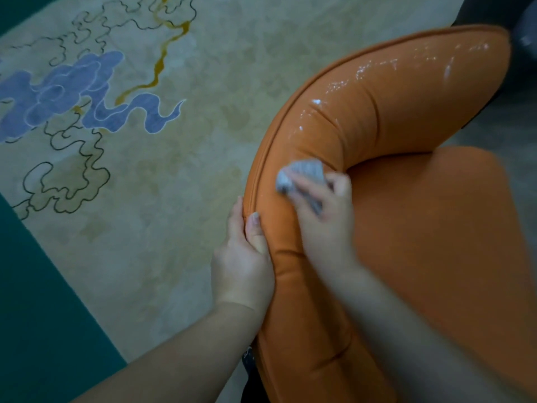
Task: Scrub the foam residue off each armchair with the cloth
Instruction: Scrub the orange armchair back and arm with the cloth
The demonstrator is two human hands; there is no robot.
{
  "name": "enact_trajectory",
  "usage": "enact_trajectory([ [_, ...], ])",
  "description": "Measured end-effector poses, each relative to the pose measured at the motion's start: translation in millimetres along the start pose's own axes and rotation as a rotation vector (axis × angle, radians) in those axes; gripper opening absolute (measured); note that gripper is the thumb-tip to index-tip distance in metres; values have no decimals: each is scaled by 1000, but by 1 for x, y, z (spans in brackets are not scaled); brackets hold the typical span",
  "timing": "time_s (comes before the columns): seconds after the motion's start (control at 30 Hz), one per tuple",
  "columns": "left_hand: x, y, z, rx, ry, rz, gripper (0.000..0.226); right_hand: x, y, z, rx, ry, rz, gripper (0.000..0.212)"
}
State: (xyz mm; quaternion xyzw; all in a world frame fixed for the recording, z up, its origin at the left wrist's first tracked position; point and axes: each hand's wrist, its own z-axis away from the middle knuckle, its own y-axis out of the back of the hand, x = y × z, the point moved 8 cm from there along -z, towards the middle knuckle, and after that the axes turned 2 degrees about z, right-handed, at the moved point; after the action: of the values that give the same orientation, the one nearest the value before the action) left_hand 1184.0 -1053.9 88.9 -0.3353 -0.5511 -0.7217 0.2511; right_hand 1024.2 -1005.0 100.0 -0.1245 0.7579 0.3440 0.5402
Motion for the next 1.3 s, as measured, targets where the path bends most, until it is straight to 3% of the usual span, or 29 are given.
enact_trajectory([
  [0.1, 0, -1, -1, -17, -1, 26, 55, 2, 9, 41, -38, -2, -61, 35],
  [0.3, 1, 0, -1, -1, -5, 14, 56, 8, 2, -41, 53, -76, 23, 38],
  [0.5, -1, 0, -1, -6, 8, 7, 55, 14, 16, 50, 6, -116, -112, 39],
  [0.63, -1, 0, -1, 8, 13, 2, 49, 20, 9, -6, 32, -108, -8, 40],
  [0.73, -2, 0, -2, 15, 13, -6, 49, 19, 7, -34, 78, -142, -63, 38],
  [0.93, 0, 0, -1, 12, -5, -3, 54, 31, 24, 51, 15, -226, -164, 39],
  [1.0, 0, 0, -1, 11, -1, 2, 56, 35, 21, 40, 4, -239, -139, 39],
  [1.2, -2, 0, -1, 16, -2, 4, 53, 22, 11, -31, 104, -188, -75, 35],
  [1.3, -1, 1, -1, 32, -22, 15, 58, -2, 4, 5, -38, -10, -80, 32],
])
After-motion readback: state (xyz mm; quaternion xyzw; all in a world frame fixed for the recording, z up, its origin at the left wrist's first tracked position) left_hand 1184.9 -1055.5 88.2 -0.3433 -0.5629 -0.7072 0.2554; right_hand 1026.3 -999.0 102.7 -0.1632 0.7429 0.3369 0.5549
